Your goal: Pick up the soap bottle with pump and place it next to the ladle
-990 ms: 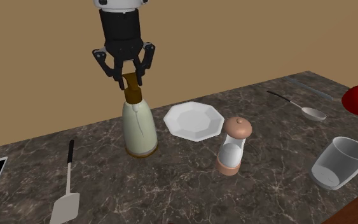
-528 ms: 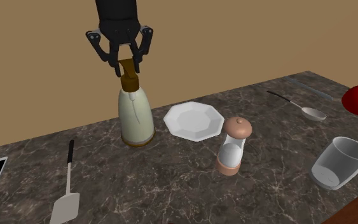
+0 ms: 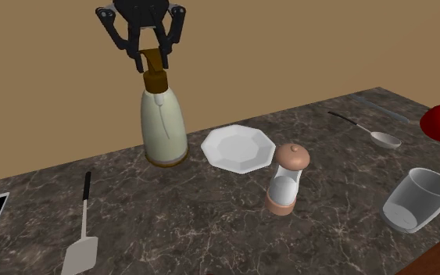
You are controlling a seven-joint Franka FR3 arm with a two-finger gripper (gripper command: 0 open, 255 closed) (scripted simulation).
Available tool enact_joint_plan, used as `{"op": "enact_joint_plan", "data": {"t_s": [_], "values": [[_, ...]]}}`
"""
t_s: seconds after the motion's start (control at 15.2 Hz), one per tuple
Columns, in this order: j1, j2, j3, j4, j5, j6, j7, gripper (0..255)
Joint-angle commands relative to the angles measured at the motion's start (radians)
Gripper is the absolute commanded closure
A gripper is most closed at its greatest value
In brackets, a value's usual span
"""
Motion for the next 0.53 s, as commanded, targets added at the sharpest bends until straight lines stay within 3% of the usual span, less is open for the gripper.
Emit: {"op": "enact_joint_plan", "data": {"t_s": [0.0, 0.46], "values": [[-0.001, -0.003, -0.001, 0.021, -0.001, -0.024, -0.001, 255], [0.0, 0.001, 0.0, 0.119, 0.0, -0.119, 0.0, 255]]}}
